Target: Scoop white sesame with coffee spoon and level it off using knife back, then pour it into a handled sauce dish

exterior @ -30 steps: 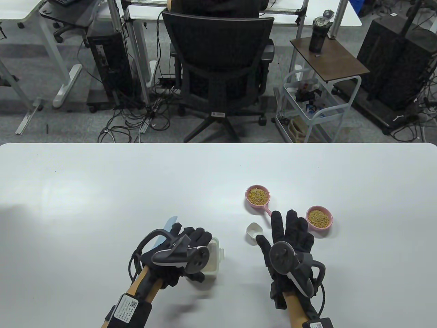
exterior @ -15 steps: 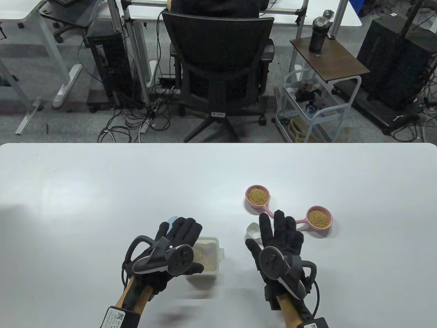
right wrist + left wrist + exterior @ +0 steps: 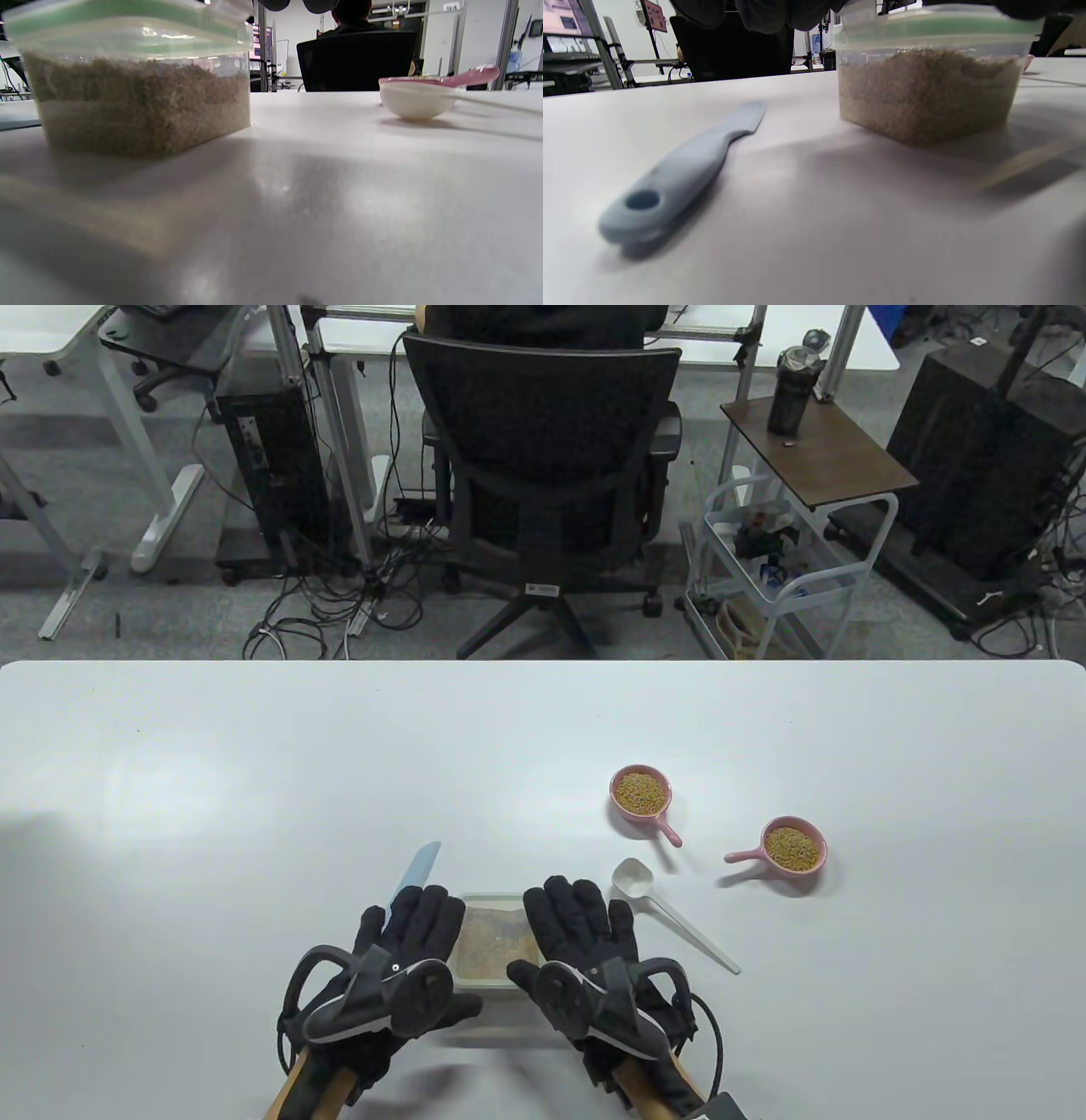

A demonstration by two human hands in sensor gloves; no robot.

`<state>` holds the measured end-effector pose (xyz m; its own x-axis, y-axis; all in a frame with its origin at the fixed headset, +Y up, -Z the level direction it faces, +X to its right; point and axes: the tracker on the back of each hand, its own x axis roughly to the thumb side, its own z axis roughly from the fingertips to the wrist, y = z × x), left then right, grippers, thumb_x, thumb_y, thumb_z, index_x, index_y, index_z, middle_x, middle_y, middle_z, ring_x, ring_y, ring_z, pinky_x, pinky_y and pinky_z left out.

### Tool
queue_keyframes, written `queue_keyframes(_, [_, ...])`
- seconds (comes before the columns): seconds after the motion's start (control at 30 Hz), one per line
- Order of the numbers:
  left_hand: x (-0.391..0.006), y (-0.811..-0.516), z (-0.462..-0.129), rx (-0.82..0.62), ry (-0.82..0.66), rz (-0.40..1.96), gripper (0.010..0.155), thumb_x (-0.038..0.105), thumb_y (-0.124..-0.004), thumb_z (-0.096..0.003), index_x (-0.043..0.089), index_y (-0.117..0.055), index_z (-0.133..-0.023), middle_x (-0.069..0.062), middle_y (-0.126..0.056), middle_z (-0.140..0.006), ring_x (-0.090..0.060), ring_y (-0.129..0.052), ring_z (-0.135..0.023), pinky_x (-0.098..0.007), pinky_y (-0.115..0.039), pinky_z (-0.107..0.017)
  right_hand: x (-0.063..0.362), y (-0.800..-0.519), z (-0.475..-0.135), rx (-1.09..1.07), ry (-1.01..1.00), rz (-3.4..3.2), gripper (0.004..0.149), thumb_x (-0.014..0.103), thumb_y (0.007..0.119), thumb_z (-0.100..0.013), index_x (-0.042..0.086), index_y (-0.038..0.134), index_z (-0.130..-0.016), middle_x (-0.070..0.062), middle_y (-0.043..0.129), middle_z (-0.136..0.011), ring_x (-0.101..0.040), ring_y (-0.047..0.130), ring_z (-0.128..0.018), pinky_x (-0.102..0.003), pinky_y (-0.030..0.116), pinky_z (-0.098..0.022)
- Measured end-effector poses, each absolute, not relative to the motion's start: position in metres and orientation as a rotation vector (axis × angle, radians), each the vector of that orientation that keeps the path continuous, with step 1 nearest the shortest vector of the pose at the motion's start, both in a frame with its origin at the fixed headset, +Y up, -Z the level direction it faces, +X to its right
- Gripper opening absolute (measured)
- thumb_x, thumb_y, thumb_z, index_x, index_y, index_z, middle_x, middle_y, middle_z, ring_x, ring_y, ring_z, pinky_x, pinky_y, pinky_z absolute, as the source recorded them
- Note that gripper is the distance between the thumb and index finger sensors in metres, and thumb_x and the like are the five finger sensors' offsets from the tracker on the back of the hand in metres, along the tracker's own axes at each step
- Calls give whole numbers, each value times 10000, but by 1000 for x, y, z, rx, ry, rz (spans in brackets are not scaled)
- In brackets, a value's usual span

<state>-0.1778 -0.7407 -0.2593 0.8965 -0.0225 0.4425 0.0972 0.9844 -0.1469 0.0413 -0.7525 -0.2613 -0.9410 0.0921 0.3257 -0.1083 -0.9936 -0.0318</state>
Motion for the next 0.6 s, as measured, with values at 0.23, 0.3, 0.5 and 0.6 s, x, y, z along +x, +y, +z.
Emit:
queue_keyframes(0.23, [-174,-737,-252,-120,-397,-82,1004,752,-562,-487,127,-315,-1232,-166,-474,-1293,-440,-579,-1186,-655,-505,-821,43,-756,-263,482,-21,2951,750,606,485,-569,192,427,-1191,-107,429,-1247,-410,458,-1113,-625,416,-754])
queue_keyframes(0.3, [-169,-737,-249,-90,-418,-92,995,746,-570,-496,124,-317,-1230,-160,-483,-1291,-432,-595,-1183,-650,-514,-820,43,-756,-263,484,-19,2949,748,606,487,-569,190,432,-1189,-113,447,-1244,-411,484,-1109,-629,432,-753])
queue_keyframes(0.5, [-167,-741,-248,-89,-444,25,924,666,-575,-559,87,-288,-1220,-230,-498,-1253,-461,-656,-1142,-629,-543,-815,45,-758,-263,469,-12,2909,749,606,484,-569,185,421,-1186,-130,535,-1219,-427,573,-1079,-647,513,-728])
queue_keyframes(0.6, [-171,-741,-249,-100,-411,17,944,687,-574,-551,72,-305,-1215,-220,-547,-1240,-443,-699,-1126,-621,-564,-810,45,-758,-263,466,-12,2905,750,608,486,-568,186,420,-1184,-125,542,-1217,-427,580,-1078,-648,521,-725])
